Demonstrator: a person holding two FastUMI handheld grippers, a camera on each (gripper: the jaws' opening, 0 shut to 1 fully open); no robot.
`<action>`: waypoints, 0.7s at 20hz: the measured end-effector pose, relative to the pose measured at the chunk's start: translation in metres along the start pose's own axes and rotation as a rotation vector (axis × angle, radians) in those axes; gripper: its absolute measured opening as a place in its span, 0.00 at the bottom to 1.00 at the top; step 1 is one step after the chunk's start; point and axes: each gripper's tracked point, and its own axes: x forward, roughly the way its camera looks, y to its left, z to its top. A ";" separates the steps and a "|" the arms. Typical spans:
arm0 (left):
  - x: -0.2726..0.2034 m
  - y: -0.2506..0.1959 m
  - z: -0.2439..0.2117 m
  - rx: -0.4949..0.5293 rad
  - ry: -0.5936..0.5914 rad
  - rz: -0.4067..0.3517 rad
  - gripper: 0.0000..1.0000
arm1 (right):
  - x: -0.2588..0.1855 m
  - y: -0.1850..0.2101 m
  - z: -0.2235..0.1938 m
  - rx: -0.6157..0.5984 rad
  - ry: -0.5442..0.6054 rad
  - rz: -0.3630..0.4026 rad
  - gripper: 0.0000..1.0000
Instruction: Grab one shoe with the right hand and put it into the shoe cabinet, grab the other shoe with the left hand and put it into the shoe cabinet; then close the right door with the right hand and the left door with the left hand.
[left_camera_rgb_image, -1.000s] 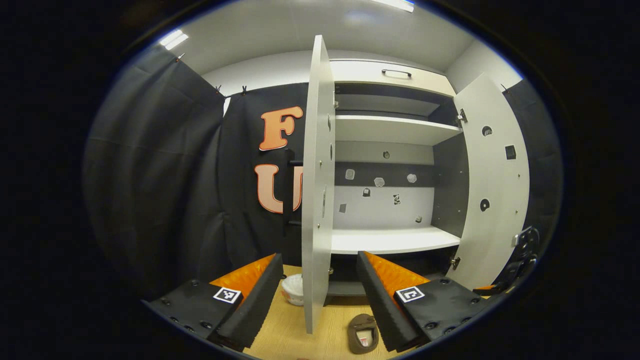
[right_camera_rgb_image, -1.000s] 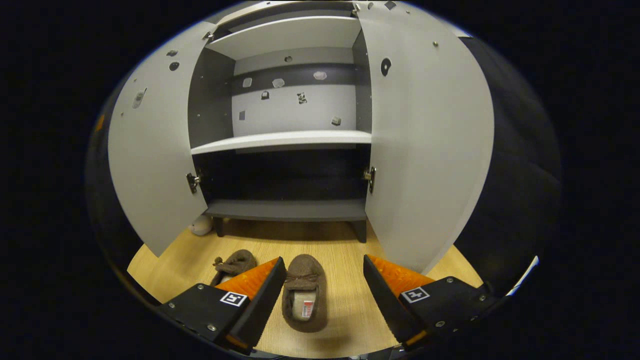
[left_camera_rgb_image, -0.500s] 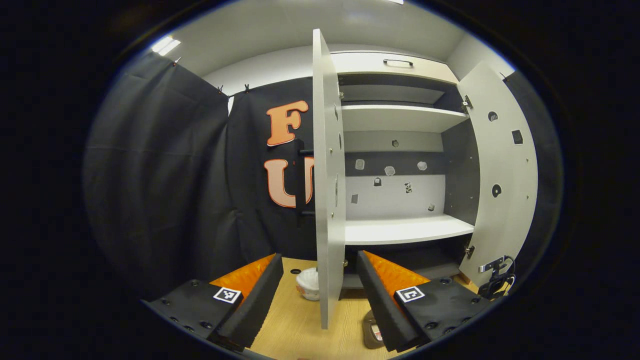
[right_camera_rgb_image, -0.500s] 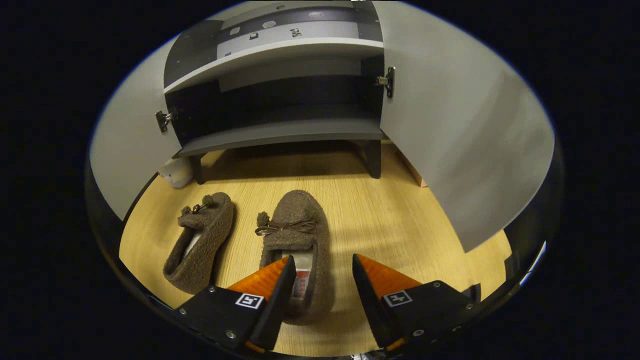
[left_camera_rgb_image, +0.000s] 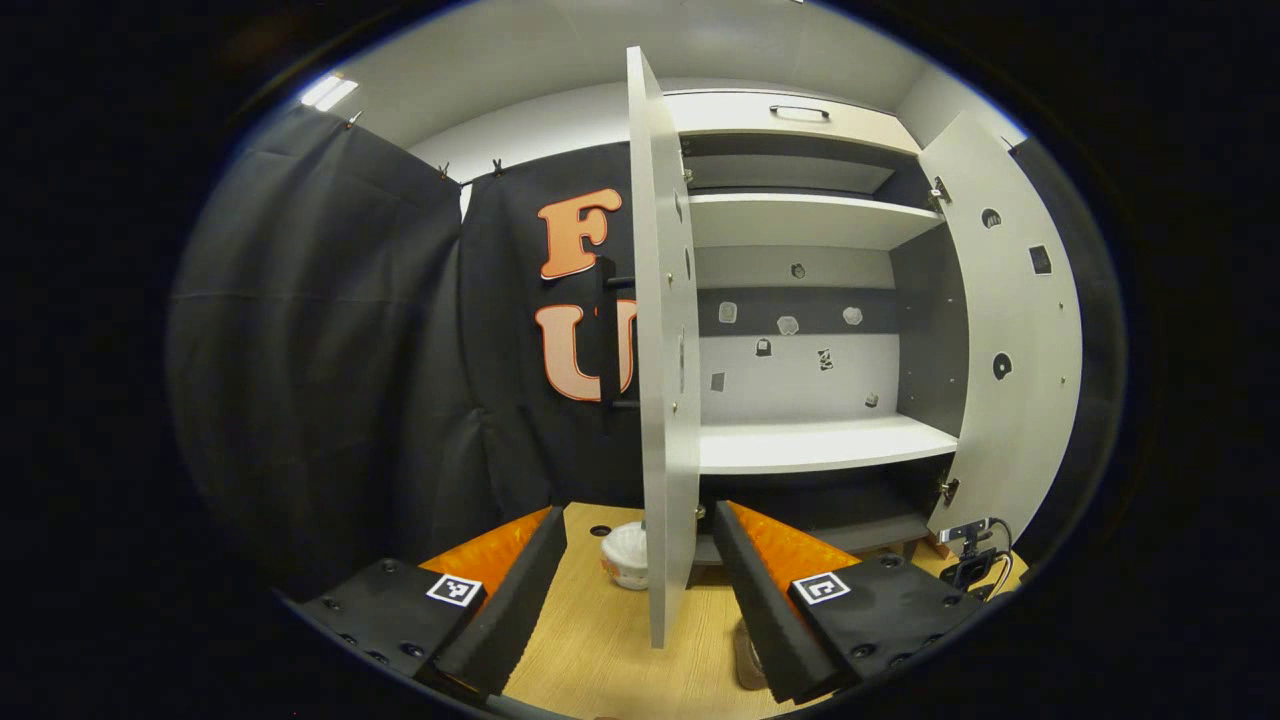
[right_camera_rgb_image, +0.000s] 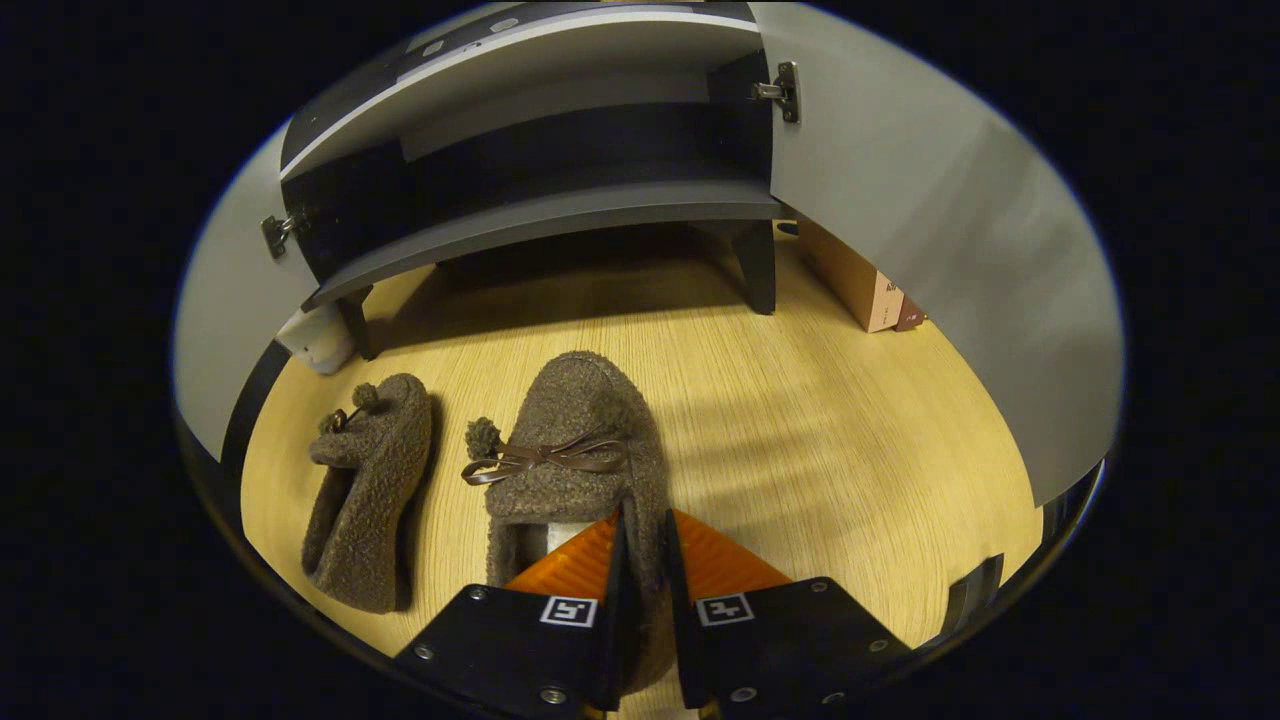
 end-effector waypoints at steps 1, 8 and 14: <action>-0.002 0.002 -0.001 -0.004 0.002 0.003 0.97 | -0.001 -0.001 0.001 0.004 0.001 -0.007 0.19; -0.002 -0.003 -0.001 -0.002 -0.004 -0.019 0.97 | -0.028 0.006 0.019 0.038 -0.013 0.001 0.02; -0.001 -0.014 -0.007 -0.008 -0.012 -0.063 0.99 | -0.091 0.029 0.075 0.078 -0.097 0.060 0.02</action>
